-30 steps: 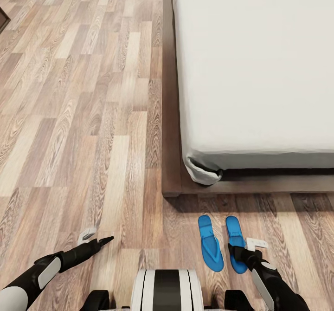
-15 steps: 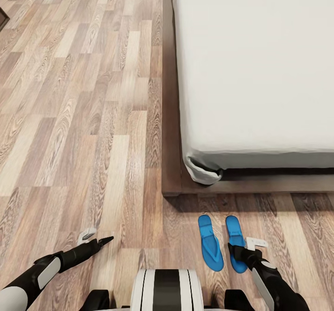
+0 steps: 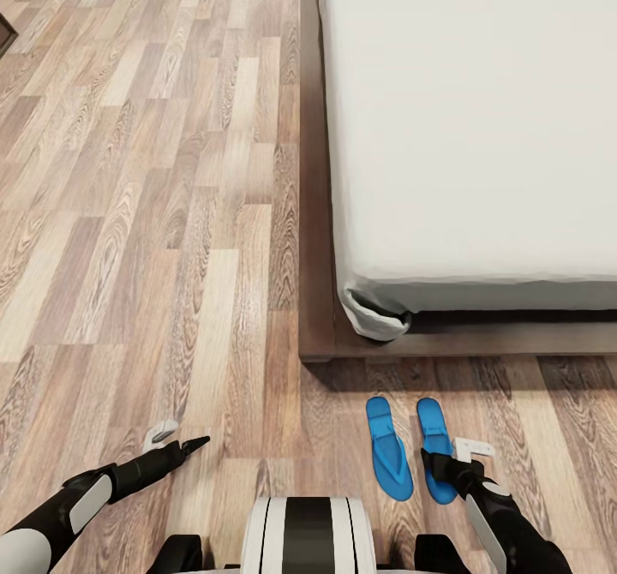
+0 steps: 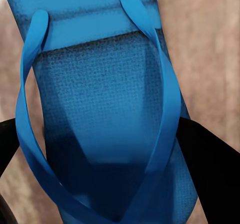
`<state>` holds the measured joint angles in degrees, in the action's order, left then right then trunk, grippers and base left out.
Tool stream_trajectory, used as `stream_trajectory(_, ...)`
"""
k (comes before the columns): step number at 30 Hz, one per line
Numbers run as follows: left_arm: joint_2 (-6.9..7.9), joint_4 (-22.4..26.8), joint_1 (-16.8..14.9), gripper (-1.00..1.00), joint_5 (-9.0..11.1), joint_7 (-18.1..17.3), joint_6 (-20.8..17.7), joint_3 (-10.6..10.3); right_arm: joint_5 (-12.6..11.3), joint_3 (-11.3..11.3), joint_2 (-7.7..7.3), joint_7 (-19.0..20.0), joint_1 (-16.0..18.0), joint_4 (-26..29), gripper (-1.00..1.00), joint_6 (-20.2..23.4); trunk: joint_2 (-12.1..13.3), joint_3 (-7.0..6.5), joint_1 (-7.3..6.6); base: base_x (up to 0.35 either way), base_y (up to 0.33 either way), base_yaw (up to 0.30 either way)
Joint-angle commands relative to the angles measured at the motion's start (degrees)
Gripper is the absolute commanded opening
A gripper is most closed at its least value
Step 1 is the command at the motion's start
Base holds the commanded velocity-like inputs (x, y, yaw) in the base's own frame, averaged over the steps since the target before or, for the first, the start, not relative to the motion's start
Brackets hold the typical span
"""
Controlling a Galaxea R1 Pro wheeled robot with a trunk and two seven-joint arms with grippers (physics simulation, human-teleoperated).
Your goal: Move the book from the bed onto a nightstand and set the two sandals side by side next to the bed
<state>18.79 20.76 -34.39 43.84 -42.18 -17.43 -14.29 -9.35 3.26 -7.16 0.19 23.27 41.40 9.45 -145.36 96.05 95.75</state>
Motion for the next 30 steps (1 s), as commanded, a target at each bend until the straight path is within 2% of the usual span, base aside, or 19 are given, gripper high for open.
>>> stream_trajectory(1,0.02,0.0,-0.1,1.00,0.6,-0.1,-0.5,-0.3,-0.5,0.1,0.04,0.1,-0.1,-1.9,-1.00,-3.2,0.0,0.03,0.03,0.000,0.000,0.000)
stream_trajectory(7,0.02,0.0,-0.1,1.00,0.6,-0.1,-0.5,-0.3,-0.5,0.1,0.04,0.1,-0.1,-1.9,-1.00,-3.2,0.0,0.03,0.03,0.000,0.000,0.000)
stream_trajectory(10,0.02,0.0,-0.1,1.00,0.6,-0.1,-0.5,-0.3,-0.5,0.1,0.04,0.1,-0.1,-1.9,-1.00,-3.2,0.0,-0.63,-0.05,0.000,0.000,0.000)
stream_trajectory(25,0.02,0.0,-0.1,1.00,0.6,-0.1,-0.5,-0.2,-0.5,0.1,0.04,0.1,-0.1,-1.9,-1.00,-3.2,0.0,-0.63,-0.05,0.000,0.000,0.000)
stream_trajectory(30,0.02,0.0,-0.1,1.00,0.6,-0.1,-0.5,-0.2,-0.5,0.1,0.04,0.1,-0.1,-1.9,-1.00,-3.2,0.1,-1.30,-0.13,0.000,0.000,0.000)
